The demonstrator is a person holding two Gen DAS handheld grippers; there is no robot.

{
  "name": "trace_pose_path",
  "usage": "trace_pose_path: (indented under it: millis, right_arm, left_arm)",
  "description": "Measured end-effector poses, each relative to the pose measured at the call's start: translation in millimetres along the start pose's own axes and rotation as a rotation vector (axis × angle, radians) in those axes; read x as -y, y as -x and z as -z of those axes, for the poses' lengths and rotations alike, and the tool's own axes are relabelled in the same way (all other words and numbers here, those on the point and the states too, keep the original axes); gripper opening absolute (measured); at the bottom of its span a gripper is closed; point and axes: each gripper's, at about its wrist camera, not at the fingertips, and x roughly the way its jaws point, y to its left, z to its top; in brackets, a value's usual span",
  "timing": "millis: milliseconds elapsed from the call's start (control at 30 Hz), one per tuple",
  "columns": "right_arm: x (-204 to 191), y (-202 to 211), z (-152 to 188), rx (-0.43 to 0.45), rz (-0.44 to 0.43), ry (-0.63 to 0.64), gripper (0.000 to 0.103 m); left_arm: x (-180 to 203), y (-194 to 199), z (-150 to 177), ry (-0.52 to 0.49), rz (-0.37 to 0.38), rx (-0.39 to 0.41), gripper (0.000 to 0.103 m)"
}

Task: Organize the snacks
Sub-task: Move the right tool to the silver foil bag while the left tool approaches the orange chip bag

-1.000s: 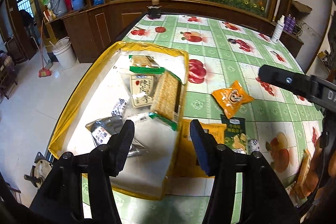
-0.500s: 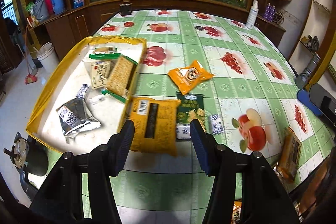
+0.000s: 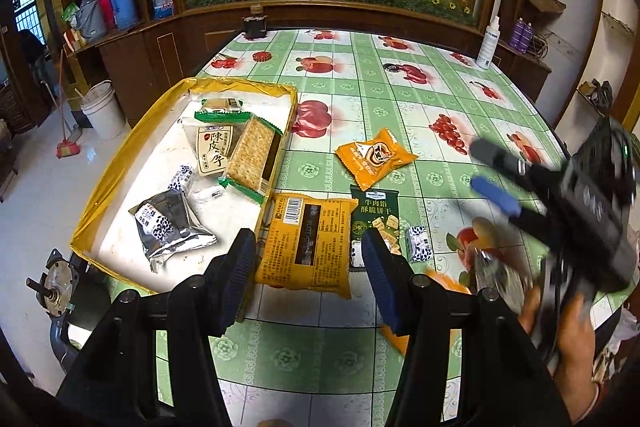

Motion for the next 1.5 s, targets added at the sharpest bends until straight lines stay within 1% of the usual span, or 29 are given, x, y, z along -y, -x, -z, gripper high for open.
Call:
trace_pose_path:
  millis: [33,100,133,167,200,300,333,367,433,500,567,600,700,767,867,900,967,1033,1133,1233,1333,1400,1500]
  right_arm:
    - [-0.9,1.2,-8.2,0.022,0.002,0.014,0.084]
    - [1.8,12.5,-18.8,0.024,-0.051,-0.036,0.084]
    - [3.1,24.4,-20.0,0.032,-0.052,-0.043,0.084]
    - [3.2,37.1,-19.8,0.047,-0.019,-0.028,0.084]
    - [4.4,52.8,-19.2,0.065,0.037,-0.001,0.084]
    - [10.4,97.1,-16.9,0.155,0.275,0.070,0.084]
    - [15.3,108.3,-16.5,0.185,0.364,0.073,0.084]
    - [22.4,114.9,-16.8,0.198,0.407,0.056,0.084]
    - [36.9,113.4,-21.5,0.196,0.418,0.018,0.084]
    - [44.7,97.2,-30.4,0.178,0.415,0.026,0.084]
    - [42.7,82.1,-42.6,0.180,0.353,0.043,0.084]
    - [38.6,77.7,-45.3,0.176,0.340,0.054,0.084]
    - [14.8,74.5,-47.1,0.161,0.256,0.102,0.084]
    - [-3.0,76.4,-44.9,0.149,0.247,0.163,0.084]
    - [-25.0,88.7,-36.9,0.137,0.231,0.237,0.084]
    - [-29.4,94.9,-34.4,0.131,0.237,0.265,0.084]
    - [-38.2,109.7,-29.2,0.125,0.280,0.328,0.084]
    - [-41.5,121.6,-24.4,0.118,0.312,0.379,0.084]
    - [-39.7,131.4,-17.8,0.100,0.346,0.405,0.086]
    - [-32.5,135.6,-11.9,0.083,0.343,0.392,0.086]
    - [-31.4,133.8,-6.1,0.044,0.347,0.431,0.086]
    - [-31.7,133.3,-3.3,0.013,0.348,0.458,0.086]
    - [-30.1,134.4,-1.6,-0.010,0.346,0.474,0.086]
  left_arm:
    - [0.6,1.2,-0.6,-0.007,0.000,0.002,0.054]
    - [0.3,4.2,-0.7,-0.019,-0.001,0.016,0.054]
    - [-0.8,4.5,-1.0,-0.019,-0.001,0.022,0.054]
    - [-2.1,3.6,-1.5,-0.016,0.003,0.025,0.054]
    - [-3.2,2.1,-2.3,-0.013,0.009,0.023,0.054]
    - [-0.3,-4.8,-4.1,-0.015,0.026,0.007,0.054]
    - [1.8,-6.2,-4.3,-0.020,0.030,0.005,0.054]
    - [3.7,-7.6,-4.7,-0.021,0.031,0.001,0.054]
    - [9.2,-10.3,-5.6,-0.030,0.044,-0.011,0.054]
    - [14.8,-8.8,-5.2,-0.044,0.046,-0.012,0.053]
    - [20.0,-4.5,-3.6,-0.067,0.046,-0.008,0.054]
    - [21.9,-0.7,-2.8,-0.076,0.046,0.001,0.053]
    - [23.1,10.3,-3.0,-0.090,0.040,0.043,0.054]
    - [22.4,13.3,-4.3,-0.095,0.034,0.058,0.054]
    - [19.2,10.1,-4.4,-0.103,0.053,0.043,0.054]
    - [18.9,8.6,-3.4,-0.104,0.056,0.040,0.054]
    - [20.2,5.5,-0.6,-0.110,0.065,0.028,0.054]
    - [23.8,4.1,3.7,-0.116,0.093,0.013,0.053]
    - [33.9,2.4,10.1,-0.138,0.126,-0.006,0.053]
    - [47.7,3.2,15.0,-0.178,0.137,-0.010,0.053]
    - [57.1,4.3,17.6,-0.216,0.144,-0.014,0.053]
    - [58.5,4.9,18.9,-0.225,0.137,-0.011,0.054]
    - [58.4,4.5,19.2,-0.222,0.139,-0.014,0.053]
